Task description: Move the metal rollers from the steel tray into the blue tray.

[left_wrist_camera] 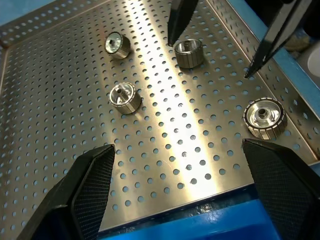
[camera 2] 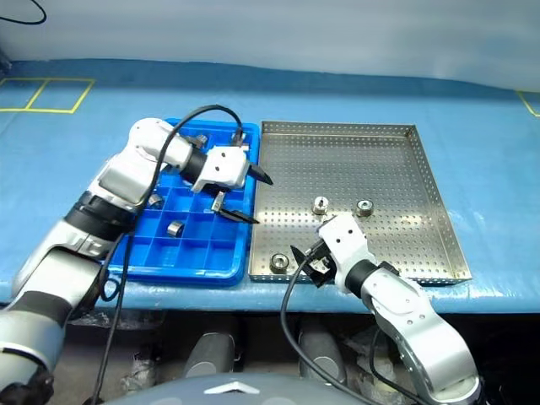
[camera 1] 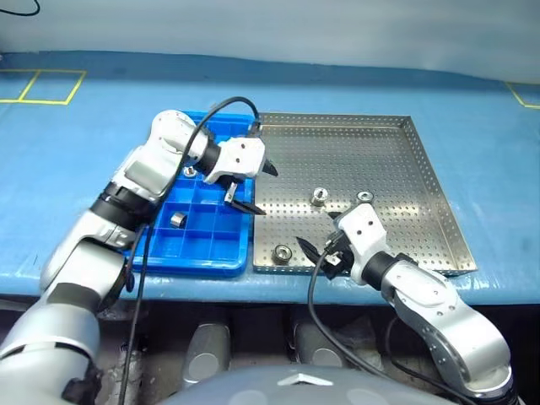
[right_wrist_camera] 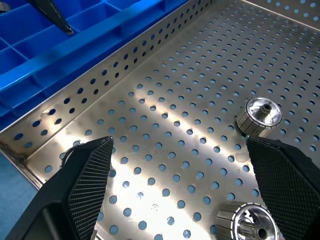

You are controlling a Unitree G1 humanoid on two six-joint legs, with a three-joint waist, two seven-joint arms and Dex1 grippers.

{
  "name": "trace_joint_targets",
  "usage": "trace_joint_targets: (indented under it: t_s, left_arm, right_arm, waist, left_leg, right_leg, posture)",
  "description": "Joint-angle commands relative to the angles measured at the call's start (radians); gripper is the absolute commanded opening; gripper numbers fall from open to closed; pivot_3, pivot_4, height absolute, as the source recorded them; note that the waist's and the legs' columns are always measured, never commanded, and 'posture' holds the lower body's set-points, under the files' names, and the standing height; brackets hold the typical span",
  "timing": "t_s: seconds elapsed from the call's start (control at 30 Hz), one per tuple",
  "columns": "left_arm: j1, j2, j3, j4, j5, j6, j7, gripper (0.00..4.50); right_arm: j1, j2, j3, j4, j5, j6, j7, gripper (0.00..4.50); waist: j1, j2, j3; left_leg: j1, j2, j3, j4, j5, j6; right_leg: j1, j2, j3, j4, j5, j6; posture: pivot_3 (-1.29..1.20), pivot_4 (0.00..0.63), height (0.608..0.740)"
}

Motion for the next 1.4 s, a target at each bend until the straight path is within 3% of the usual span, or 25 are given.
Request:
trace_joint_targets:
  t_s: [0.03, 0.17, 0.43, 0.77, 1.3, 1.4]
  left_arm:
    - [-0.051, -0.051, -0.033, 0.096, 0.046, -0.169, -0.066, 4.46]
    - [-0.068, -0.098, -0.079, 0.165, 0.088, -0.286, -0.129, 4.46]
    - [-0.105, -0.1, -0.264, 0.196, 0.006, -0.366, -0.149, 4.46]
    - [-0.133, -0.179, -0.325, 0.306, 0.079, -0.539, -0.149, 4.46]
    - [-0.159, -0.198, -0.465, 0.34, 0.091, -0.567, -0.149, 4.46]
    - [-0.16, -0.194, -0.479, 0.338, 0.098, -0.564, -0.149, 3.86]
  right_arm:
    - [0.013, 0.017, -0.005, -0.051, -0.01, -0.011, -0.027, 4.5]
    - [0.027, 0.034, -0.002, -0.056, -0.016, -0.015, -0.045, 4.5]
    - [0.029, 0.053, 0.012, -0.056, -0.024, -0.02, -0.064, 4.5]
    - [0.038, 0.082, 0.024, -0.059, -0.037, -0.036, -0.089, 4.5]
    - [0.066, 0.108, 0.021, -0.069, -0.06, -0.056, -0.12, 4.5]
    - [0.066, 0.111, 0.02, -0.066, -0.066, -0.058, -0.122, 4.5]
  waist:
    - [-0.012, 0.0, 0.0]
    - [-0.034, 0.0, 0.0]
    - [-0.052, 0.0, 0.0]
    - [-0.072, 0.0, 0.0]
    - [-0.111, 0.0, 0.0]
    - [-0.122, 0.0, 0.0]
  left_leg:
    - [0.0, 0.0, 0.0, 0.0, 0.0, 0.0]
    - [0.0, 0.0, 0.001, 0.0, 0.0, 0.0]
    - [0.0, 0.001, 0.0, 0.002, 0.0, 0.0]
    - [0.0, 0.0, 0.0, 0.002, 0.0, 0.001]
    - [0.0, 0.001, 0.0, 0.003, 0.0, 0.001]
    - [0.0, 0.001, 0.0, 0.003, 0.0, 0.001]
  right_leg:
    - [0.0, 0.0, 0.0, 0.0, 0.0, 0.0]
    - [0.0, 0.001, 0.002, 0.0, 0.001, 0.002]
    - [0.0, 0.002, 0.002, 0.001, 0.001, 0.002]
    - [0.0, 0.002, 0.004, 0.001, 0.001, 0.002]
    - [0.001, 0.002, 0.005, 0.001, 0.001, 0.003]
    - [0.0, 0.002, 0.005, 0.001, 0.001, 0.003]
  posture:
    - [-0.15, 0.15, 0.74]
    - [-0.17, 0.15, 0.74]
    - [-0.18, 0.15, 0.74]
    - [-0.22, 0.15, 0.74]
    - [-0.26, 0.15, 0.74]
    - [-0.26, 0.15, 0.74]
